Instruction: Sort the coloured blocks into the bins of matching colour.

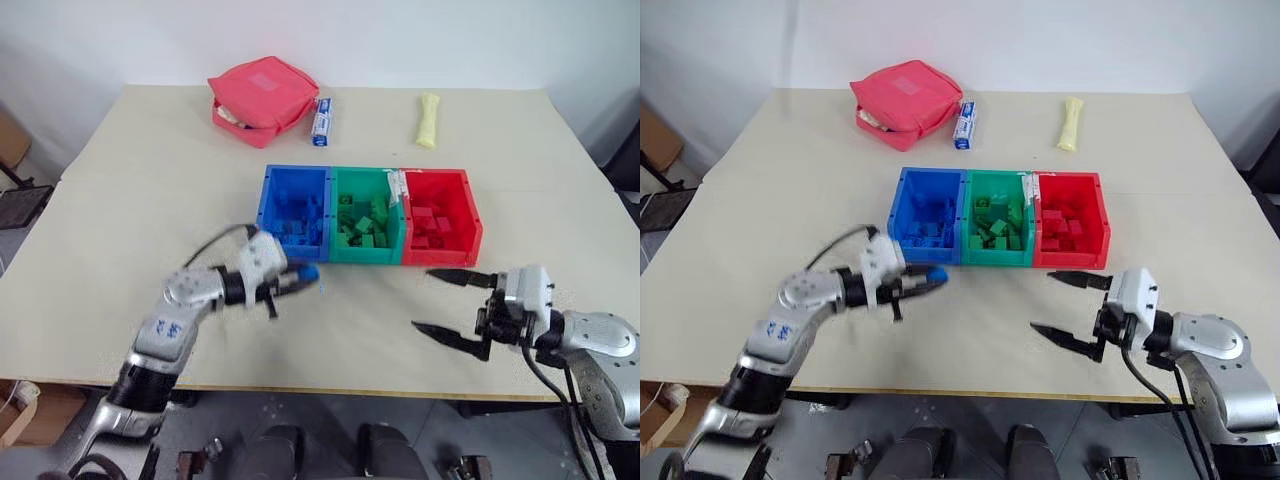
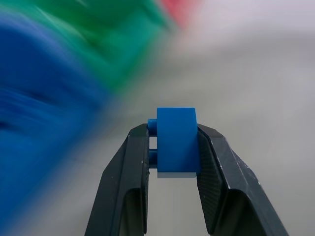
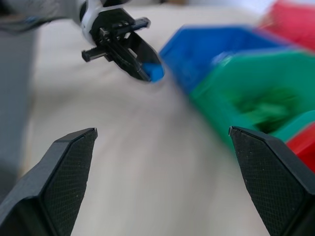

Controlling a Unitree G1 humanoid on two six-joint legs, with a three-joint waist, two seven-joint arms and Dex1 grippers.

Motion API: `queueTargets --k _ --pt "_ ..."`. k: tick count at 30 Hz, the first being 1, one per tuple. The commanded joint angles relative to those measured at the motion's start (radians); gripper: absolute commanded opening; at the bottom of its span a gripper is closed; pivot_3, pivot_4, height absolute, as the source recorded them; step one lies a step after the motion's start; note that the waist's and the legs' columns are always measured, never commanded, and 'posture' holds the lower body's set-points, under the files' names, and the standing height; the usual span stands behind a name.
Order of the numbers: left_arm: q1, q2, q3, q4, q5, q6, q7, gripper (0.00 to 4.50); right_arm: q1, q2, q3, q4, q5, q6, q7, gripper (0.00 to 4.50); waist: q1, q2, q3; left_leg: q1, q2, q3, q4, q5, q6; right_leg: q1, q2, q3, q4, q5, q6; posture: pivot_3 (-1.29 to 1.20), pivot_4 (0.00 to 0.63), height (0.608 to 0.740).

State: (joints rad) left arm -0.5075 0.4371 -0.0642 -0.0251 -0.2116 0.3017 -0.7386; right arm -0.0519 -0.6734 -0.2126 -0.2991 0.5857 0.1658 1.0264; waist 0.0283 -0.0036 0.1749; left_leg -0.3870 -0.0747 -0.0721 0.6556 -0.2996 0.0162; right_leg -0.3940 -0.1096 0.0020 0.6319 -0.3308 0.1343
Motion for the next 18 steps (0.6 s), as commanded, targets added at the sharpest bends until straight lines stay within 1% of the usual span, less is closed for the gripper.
queueTargets --k 1,3,4,6,8,12,13,15,16,18 --pt "-0.108 -0.061 0.06 0.096 0.043 -0.074 0.16 0.93 -0.04 0.052 -0.065 -0.041 0.049 0.033 -0.135 4.5 0.0 0.0 0.0 0.0 0.0 0.0 0.0 0.0 0.0 0.0 0.0 0.0 0.0 0.0 0.0 0.0 0.15 0.74" --pt "-0.169 -0.089 0.058 0.187 0.08 -0.115 0.214 0.93 -0.047 0.065 -0.068 -0.039 0.048 0.048 -0.163 4.5 0.0 0.0 0.0 0.0 0.0 0.0 0.0 0.0 0.0 -0.001 0.001 -0.003 0.002 0.0 0.0 0.0 0.15 0.74" --pt "-0.195 -0.105 0.057 0.226 0.077 -0.119 0.216 0.93 -0.049 0.065 -0.064 -0.037 0.041 0.047 -0.165 4.5 -0.001 0.0 0.0 0.0 -0.001 0.0 0.0 0.0 0.0 -0.001 0.001 -0.005 0.004 0.0 0.0 0.0 0.15 0.74" --pt "-0.229 -0.121 0.052 0.287 0.081 -0.12 0.22 1.66 -0.054 0.062 -0.053 -0.033 0.027 0.038 -0.164 4.5 -0.001 0.0 0.0 0.0 -0.001 0.0 0.0 0.0 0.0 -0.001 0.001 -0.008 0.006 0.0 0.0 0.0 0.15 0.74" --pt "-0.238 -0.135 0.059 0.306 0.057 -0.112 0.201 2.25 -0.061 0.059 -0.045 -0.028 0.017 0.03 -0.163 4.5 -0.003 0.0 0.0 0.0 -0.001 0.0 0.0 0.0 0.0 -0.001 0.001 -0.009 0.006 0.0 0.0 0.0 0.15 0.74" --pt "-0.215 -0.131 0.074 0.274 0.026 -0.128 0.156 3.5 -0.074 0.059 -0.038 -0.016 0.008 0.025 -0.153 4.5 -0.006 0.0 0.0 -0.001 0.0 0.0 0.0 0.0 0.0 -0.001 0.001 -0.009 0.007 0.0 0.0 0.0 0.15 0.74" --pt "-0.2 -0.123 0.083 0.249 0.009 -0.129 0.136 3.78 -0.078 0.06 -0.035 -0.012 0.007 0.023 -0.149 4.5 -0.006 0.0 0.0 -0.001 0.0 0.001 0.0 0.0 0.0 -0.002 0.001 -0.008 0.007 0.0 0.0 0.0 0.15 0.74" --pt "-0.138 -0.077 0.105 0.161 -0.035 -0.118 0.07 4.4 -0.099 0.059 -0.021 0.012 -0.002 0.015 -0.127 4.5 -0.012 0.0 0.0 0.0 0.0 0.001 0.0 0.0 0.0 -0.002 0.001 -0.008 0.007 0.0 0.0 0.0 0.15 0.74" --pt "-0.115 -0.059 0.11 0.129 -0.048 -0.113 0.048 4.48 -0.106 0.057 -0.018 0.023 -0.006 0.01 -0.117 4.5 -0.015 0.0 0.0 0.0 0.0 0.001 0.0 0.0 0.0 -0.002 0.001 -0.008 0.007 0.0 0.0 0.0 0.15 0.74" --pt "-0.015 0.058 0.126 0.035 -0.074 -0.136 -0.08 4.48 -0.117 0.04 -0.003 0.052 -0.022 -0.002 -0.08 4.5 -0.021 0.0 0.0 0.0 0.001 0.001 0.0 0.0 0.0 -0.002 0.001 -0.008 0.007 0.0 0.0 0.0 0.15 0.74"
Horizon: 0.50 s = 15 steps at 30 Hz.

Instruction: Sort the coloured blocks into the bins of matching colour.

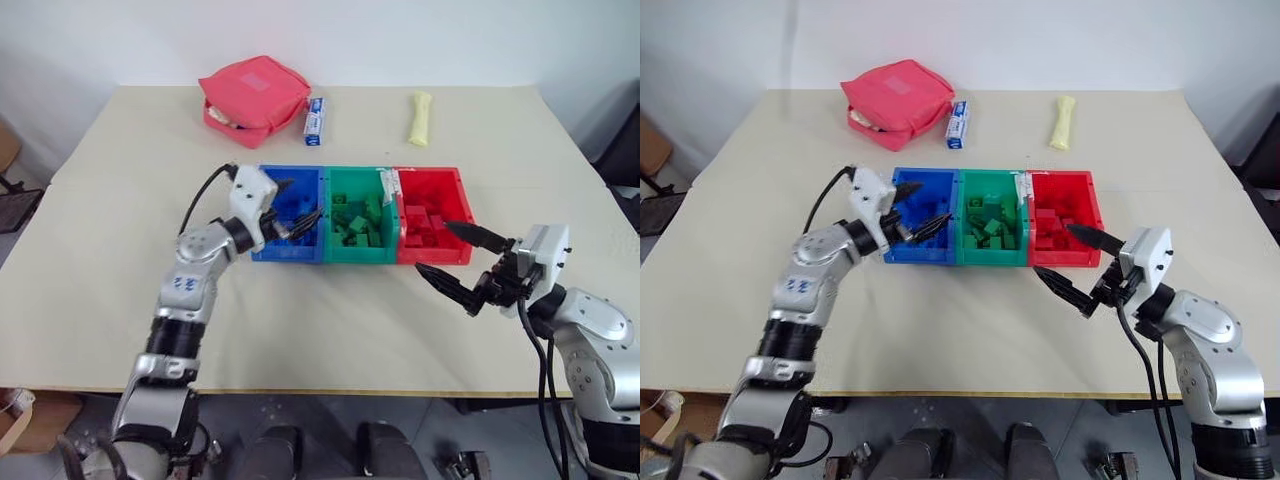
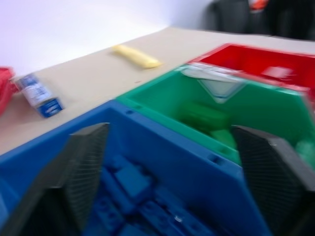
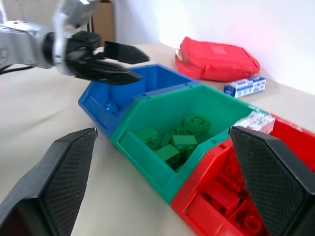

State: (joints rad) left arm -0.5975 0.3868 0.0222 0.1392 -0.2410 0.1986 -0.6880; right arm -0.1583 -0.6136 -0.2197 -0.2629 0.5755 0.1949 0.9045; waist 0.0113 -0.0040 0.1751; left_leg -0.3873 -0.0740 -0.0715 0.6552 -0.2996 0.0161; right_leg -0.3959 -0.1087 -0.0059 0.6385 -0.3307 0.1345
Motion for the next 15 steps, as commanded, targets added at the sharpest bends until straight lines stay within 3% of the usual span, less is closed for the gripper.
queueTargets --k 1,5,7,15 --pt "0.125 0.158 0.06 -0.156 -0.059 -0.063 -0.183 4.48 -0.014 -0.029 0.009 0.029 -0.02 -0.035 0.06 4.5 -0.013 0.0 0.0 0.0 0.0 0.0 0.0 0.0 0.0 0.0 0.0 0.0 0.0 0.0 0.0 0.0 0.15 0.74" --pt "0.293 0.278 0.155 -0.193 -0.128 -0.084 -0.279 4.48 -0.021 -0.066 0.027 0.093 -0.059 -0.074 0.132 4.5 -0.012 0.0 0.0 0.0 0.0 0.0 -0.001 0.0 0.0 0.0 -0.001 0.004 -0.003 0.0 0.0 0.0 0.15 0.74" --pt "0.376 0.322 0.183 -0.181 -0.092 -0.132 -0.286 4.48 -0.026 -0.075 0.041 0.13 -0.08 -0.103 0.165 4.5 -0.01 0.0 0.0 0.001 0.0 -0.001 -0.002 0.0 0.0 0.001 -0.002 0.008 -0.006 0.0 0.0 0.0 0.15 0.74" --pt "0.524 0.31 0.213 -0.204 -0.049 -0.19 -0.208 4.48 -0.051 -0.078 0.072 0.246 -0.141 -0.209 0.238 4.5 -0.003 0.0 0.0 0.001 0.0 -0.001 -0.002 0.0 0.001 0.002 -0.002 0.008 -0.009 0.0 0.0 0.0 0.15 0.74"
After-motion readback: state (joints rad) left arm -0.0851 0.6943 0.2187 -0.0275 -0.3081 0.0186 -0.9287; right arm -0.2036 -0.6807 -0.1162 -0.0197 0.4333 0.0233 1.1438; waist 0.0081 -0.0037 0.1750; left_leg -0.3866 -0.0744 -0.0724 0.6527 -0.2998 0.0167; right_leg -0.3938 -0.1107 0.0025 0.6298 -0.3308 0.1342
